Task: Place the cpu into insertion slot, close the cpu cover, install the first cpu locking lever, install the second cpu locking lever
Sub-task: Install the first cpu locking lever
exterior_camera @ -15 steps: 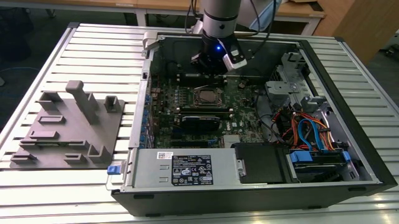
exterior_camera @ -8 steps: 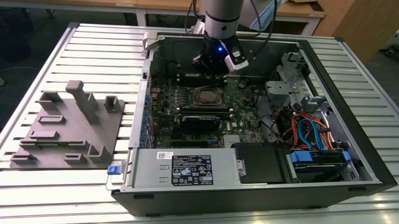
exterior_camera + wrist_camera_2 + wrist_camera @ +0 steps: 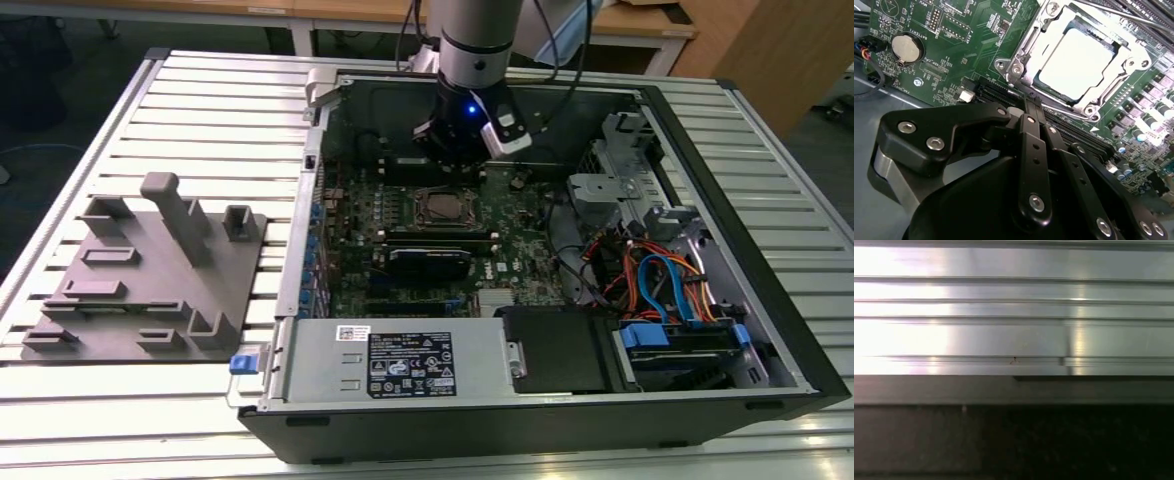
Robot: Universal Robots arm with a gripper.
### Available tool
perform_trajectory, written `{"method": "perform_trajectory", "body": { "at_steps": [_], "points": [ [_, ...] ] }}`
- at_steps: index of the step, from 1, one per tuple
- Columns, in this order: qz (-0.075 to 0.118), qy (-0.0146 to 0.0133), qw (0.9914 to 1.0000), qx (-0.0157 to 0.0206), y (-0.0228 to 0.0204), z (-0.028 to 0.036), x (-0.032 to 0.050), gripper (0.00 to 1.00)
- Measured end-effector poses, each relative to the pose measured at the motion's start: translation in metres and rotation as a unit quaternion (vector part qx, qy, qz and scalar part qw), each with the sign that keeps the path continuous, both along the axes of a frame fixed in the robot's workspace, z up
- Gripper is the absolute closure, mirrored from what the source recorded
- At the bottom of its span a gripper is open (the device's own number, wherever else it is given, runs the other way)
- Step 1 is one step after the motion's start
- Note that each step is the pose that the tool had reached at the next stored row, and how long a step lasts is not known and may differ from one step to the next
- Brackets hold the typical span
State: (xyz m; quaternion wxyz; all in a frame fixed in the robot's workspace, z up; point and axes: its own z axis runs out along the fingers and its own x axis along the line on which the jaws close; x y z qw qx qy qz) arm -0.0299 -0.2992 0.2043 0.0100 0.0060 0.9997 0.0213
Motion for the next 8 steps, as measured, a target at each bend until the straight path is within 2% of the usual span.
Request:
{"method": "perform_trajectory", "body": {
  "at_steps": [8],
  "points": [
    [0.0,0.0,1.0,0.0,0.0,-0.0041,0.0009,0.9]
  ]
}}
